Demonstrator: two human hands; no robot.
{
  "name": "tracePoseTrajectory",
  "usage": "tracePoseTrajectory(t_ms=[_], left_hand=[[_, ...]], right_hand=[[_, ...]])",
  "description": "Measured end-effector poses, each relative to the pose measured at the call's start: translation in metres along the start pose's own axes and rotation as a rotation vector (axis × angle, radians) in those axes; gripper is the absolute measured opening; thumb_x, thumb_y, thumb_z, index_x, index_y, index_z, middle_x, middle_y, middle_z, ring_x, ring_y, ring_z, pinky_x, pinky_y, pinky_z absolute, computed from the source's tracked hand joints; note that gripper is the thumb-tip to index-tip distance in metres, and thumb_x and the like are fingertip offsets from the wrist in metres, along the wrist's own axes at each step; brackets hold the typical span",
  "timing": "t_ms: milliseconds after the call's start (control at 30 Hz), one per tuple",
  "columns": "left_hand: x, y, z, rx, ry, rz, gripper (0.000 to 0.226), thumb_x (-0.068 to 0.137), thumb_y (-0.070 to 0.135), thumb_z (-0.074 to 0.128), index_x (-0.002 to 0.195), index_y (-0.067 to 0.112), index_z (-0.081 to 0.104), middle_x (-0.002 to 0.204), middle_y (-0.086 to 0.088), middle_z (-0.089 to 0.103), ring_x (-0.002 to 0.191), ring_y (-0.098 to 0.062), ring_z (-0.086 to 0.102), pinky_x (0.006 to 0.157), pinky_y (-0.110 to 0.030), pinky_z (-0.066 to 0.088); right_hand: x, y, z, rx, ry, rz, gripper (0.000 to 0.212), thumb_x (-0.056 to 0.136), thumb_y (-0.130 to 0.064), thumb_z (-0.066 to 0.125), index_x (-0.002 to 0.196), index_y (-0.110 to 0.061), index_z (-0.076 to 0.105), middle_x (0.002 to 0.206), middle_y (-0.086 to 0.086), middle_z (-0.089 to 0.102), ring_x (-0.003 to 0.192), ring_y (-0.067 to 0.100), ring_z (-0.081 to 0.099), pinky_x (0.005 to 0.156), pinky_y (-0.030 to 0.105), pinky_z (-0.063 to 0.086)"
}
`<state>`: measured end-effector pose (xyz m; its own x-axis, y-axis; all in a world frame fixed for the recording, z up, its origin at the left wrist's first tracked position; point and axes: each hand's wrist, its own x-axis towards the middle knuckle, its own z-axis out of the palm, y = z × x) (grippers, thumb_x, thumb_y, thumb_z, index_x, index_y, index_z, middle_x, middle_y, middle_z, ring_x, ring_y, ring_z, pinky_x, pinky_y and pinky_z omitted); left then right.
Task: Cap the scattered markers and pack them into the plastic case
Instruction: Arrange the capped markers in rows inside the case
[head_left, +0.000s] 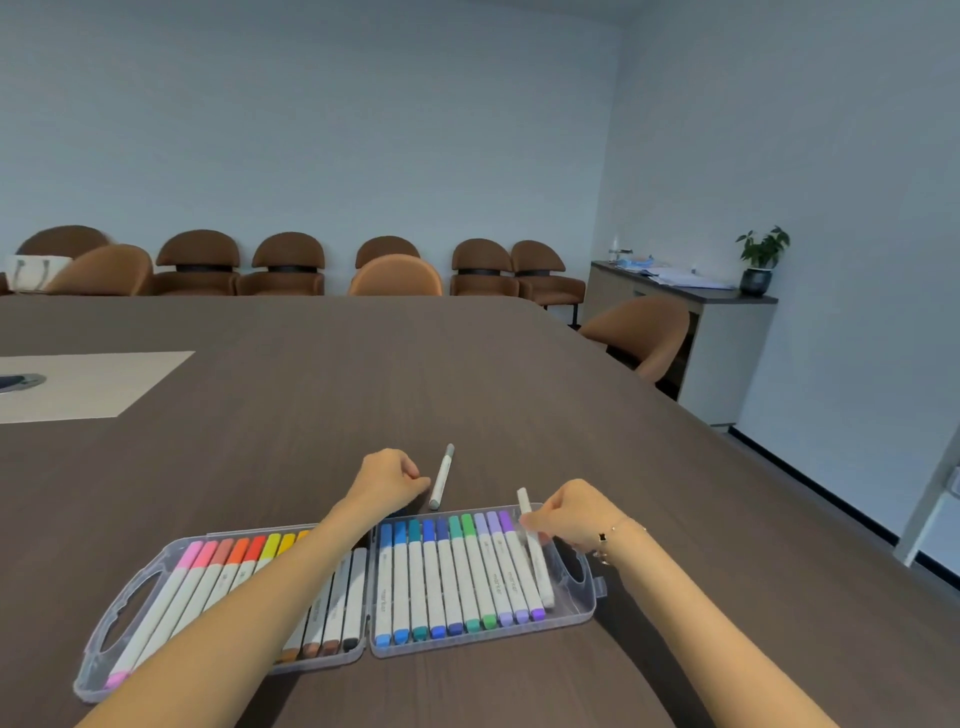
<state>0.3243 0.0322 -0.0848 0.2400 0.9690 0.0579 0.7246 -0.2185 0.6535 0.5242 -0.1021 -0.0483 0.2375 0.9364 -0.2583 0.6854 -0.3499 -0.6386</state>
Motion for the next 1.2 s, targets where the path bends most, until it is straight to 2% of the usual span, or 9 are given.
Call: tracePoseTrajectory(t_ms=[100,200,367,533,667,733,900,1067,1200], left_hand=[[0.013,0.009,0.01,0.027,-0.019,-0.009,0.021,0.087,0.029,0.065,0.071,0.017,0.06,0.08,-0.003,0.062,0.07,-0.007,0.053,0.065,-0.021,0.044],[0.027,0.017,0.018,0.05,-0.027,-0.025,0.034,0.087,0.04,0.063,0.073,0.009,0.067,0.078,-0.009,0.065,0.071,-0.014,0.06,0.067,-0.024,0.048],[0.035,0.029,0.025,0.057,-0.103,-0.035,0.033,0.084,0.043,0.066,0.064,0.017,0.062,0.064,0.002,0.058,0.067,-0.01,0.057,0.059,-0.018,0.042],[0.042,0.037,0.024,0.11,-0.231,-0.147,0.027,0.083,0.037,0.068,0.086,0.01,0.067,0.07,0.001,0.064,0.063,-0.008,0.061,0.063,-0.018,0.05],[0.042,0.047,0.024,0.127,-0.247,-0.192,0.022,0.082,0.029,0.069,0.078,0.01,0.059,0.07,-0.001,0.063,0.057,-0.008,0.059,0.053,-0.015,0.049],[0.039,0.052,0.025,0.129,-0.256,-0.191,0.022,0.081,0.029,0.07,0.077,0.011,0.057,0.07,-0.002,0.063,0.056,-0.009,0.059,0.056,-0.017,0.051],[0.027,0.055,0.024,0.039,-0.24,-0.092,0.021,0.083,0.033,0.068,0.075,0.014,0.064,0.07,0.003,0.063,0.065,-0.008,0.061,0.061,-0.016,0.047],[-0.005,0.064,-0.003,-0.278,-0.163,0.121,0.009,0.084,0.03,0.069,0.083,0.02,0.07,0.082,0.007,0.067,0.074,-0.006,0.067,0.058,-0.01,0.048],[-0.031,0.077,-0.026,-0.292,-0.282,0.195,0.012,0.081,0.034,0.071,0.084,0.023,0.073,0.086,0.005,0.071,0.076,-0.006,0.068,0.063,-0.012,0.051]], right_hand=[[0.005,0.001,0.007,-0.046,0.077,0.011,0.03,0.082,-0.039,0.068,0.076,-0.01,0.065,0.055,-0.002,0.049,0.045,0.006,0.04,0.05,0.019,0.035],[0.007,0.005,0.015,-0.077,0.107,-0.003,0.029,0.082,-0.041,0.068,0.079,-0.013,0.067,0.063,-0.002,0.059,0.052,0.007,0.05,0.053,0.019,0.04],[-0.005,0.019,0.025,-0.113,0.219,-0.109,0.026,0.086,-0.042,0.062,0.072,-0.021,0.055,0.075,-0.002,0.067,0.062,0.01,0.059,0.061,0.024,0.05],[-0.012,0.028,0.032,-0.236,0.297,-0.266,0.026,0.091,-0.044,0.053,0.076,-0.024,0.045,0.069,-0.008,0.056,0.061,0.005,0.049,0.063,0.025,0.046],[-0.014,0.03,0.034,-0.387,0.357,-0.353,0.026,0.096,-0.044,0.044,0.081,-0.023,0.04,0.066,-0.011,0.044,0.066,0.009,0.045,0.054,0.02,0.034],[-0.012,0.03,0.035,-0.383,0.353,-0.363,0.026,0.096,-0.044,0.044,0.082,-0.023,0.041,0.069,-0.01,0.048,0.069,0.008,0.049,0.056,0.02,0.038],[-0.004,0.036,0.026,0.021,0.235,-0.275,0.024,0.09,-0.039,0.058,0.081,-0.017,0.057,0.082,0.001,0.066,0.072,0.013,0.06,0.065,0.025,0.049],[0.0,0.032,0.007,0.351,0.361,-0.275,0.017,0.095,-0.029,0.05,0.093,-0.021,0.065,0.083,-0.005,0.067,0.077,0.008,0.063,0.075,0.022,0.053],[-0.002,0.004,-0.002,0.439,0.341,-0.36,0.018,0.094,-0.032,0.053,0.104,-0.024,0.065,0.09,-0.008,0.068,0.068,0.0,0.058,0.056,0.008,0.043]])
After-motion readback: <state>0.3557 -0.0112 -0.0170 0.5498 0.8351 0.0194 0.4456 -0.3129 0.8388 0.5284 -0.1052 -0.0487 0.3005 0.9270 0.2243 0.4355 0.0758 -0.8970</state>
